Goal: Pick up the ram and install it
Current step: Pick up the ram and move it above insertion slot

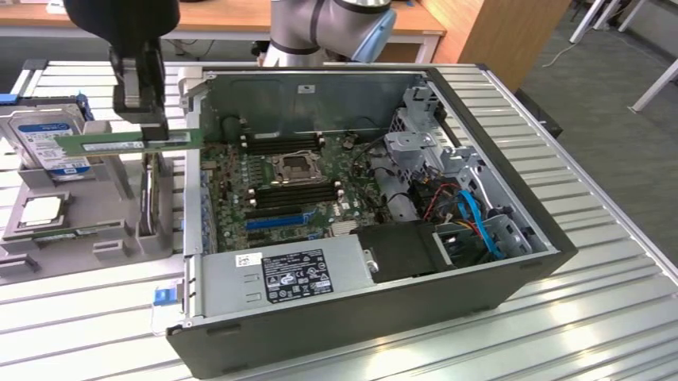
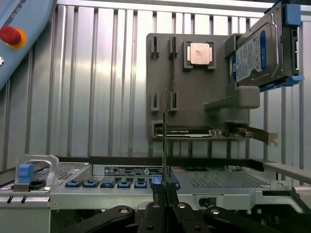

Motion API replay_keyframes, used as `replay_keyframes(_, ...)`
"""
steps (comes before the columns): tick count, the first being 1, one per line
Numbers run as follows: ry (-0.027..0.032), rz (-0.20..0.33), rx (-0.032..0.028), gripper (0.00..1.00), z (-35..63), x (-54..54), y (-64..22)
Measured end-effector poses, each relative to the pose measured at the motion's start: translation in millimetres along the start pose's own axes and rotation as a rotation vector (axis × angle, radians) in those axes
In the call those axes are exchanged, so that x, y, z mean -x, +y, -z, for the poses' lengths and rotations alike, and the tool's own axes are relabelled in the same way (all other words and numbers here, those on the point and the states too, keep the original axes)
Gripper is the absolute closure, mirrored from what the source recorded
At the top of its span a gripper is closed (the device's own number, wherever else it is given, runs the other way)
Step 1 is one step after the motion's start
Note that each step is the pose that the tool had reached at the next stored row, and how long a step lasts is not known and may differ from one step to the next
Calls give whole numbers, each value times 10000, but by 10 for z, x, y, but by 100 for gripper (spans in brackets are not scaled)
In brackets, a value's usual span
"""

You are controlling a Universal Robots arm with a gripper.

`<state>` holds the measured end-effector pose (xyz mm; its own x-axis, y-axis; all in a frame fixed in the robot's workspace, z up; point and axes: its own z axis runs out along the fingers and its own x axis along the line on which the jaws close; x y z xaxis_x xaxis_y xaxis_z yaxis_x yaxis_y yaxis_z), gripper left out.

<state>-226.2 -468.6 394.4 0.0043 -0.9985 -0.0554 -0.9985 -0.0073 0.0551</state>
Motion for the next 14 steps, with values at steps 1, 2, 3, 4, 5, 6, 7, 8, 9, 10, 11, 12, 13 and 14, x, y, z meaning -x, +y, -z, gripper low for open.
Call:
replay_keyframes(1, 0, 0, 5, 88, 1, 0, -25)
replay_keyframes(2, 1, 0, 10, 88, 3, 0, -48)
replay_keyframes(3, 1, -1, 14, 88, 4, 0, -70)
replay_keyframes(4, 1, 0, 18, 88, 6, 0, -91)
replay_keyframes(5, 0, 0, 22, 88, 7, -1, -113)
replay_keyframes(6, 1, -1, 27, 88, 8, -1, -136)
replay_keyframes(7, 1, -2, 32, 88, 10, -1, -163)
replay_keyframes(8, 0, -2, 36, 88, 11, -1, -188)
replay_keyframes(9, 1, -2, 39, 88, 12, -1, -212)
replay_keyframes(10, 1, -2, 41, 88, 13, -1, -234)
replay_keyframes(11, 1, -2, 44, 88, 15, -1, -256)
replay_keyframes(12, 1, -2, 46, 88, 16, -1, -281)
replay_keyframes(13, 1, -2, 48, 88, 17, -1, -304)
replay_keyframes(14, 0, -2, 51, 88, 18, -2, -330)
